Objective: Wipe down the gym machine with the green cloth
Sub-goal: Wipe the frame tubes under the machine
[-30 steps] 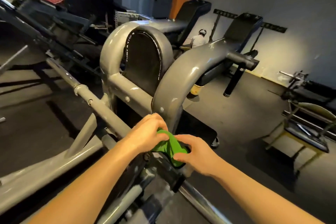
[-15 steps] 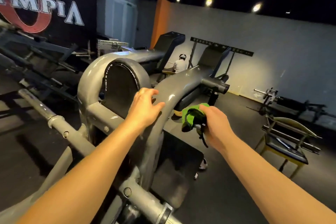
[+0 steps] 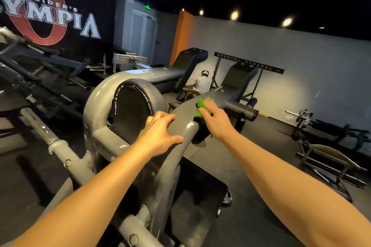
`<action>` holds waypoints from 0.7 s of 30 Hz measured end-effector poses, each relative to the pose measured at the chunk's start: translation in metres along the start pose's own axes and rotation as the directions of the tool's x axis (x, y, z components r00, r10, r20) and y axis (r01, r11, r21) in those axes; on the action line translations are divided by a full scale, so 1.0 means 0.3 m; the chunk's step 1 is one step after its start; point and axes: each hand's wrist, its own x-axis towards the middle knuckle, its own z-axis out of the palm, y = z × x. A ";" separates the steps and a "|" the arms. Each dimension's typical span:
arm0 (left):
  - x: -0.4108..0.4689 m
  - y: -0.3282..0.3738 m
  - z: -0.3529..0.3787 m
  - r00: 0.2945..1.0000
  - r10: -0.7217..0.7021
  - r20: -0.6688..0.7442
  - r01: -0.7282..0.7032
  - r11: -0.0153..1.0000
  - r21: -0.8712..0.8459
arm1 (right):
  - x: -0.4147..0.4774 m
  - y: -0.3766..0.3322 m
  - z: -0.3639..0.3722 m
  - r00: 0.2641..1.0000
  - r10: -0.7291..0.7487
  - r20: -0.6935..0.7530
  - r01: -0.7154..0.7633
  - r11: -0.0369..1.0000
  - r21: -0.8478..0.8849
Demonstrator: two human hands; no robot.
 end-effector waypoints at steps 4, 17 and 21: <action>0.001 -0.010 -0.010 1.000 0.015 0.019 -0.015 1.000 0.000 | 0.059 -0.002 -0.028 0.999 0.011 0.031 -0.011 1.000 0.011; -0.016 -0.098 0.009 0.998 0.048 0.043 -0.047 0.998 -0.036 | -0.235 0.022 0.174 0.871 -0.489 0.037 0.490 0.865 -0.106; -0.038 -0.108 0.015 1.000 0.001 -0.001 -0.001 1.000 -0.009 | -0.088 0.021 0.041 0.921 -0.387 0.040 0.389 0.910 -0.144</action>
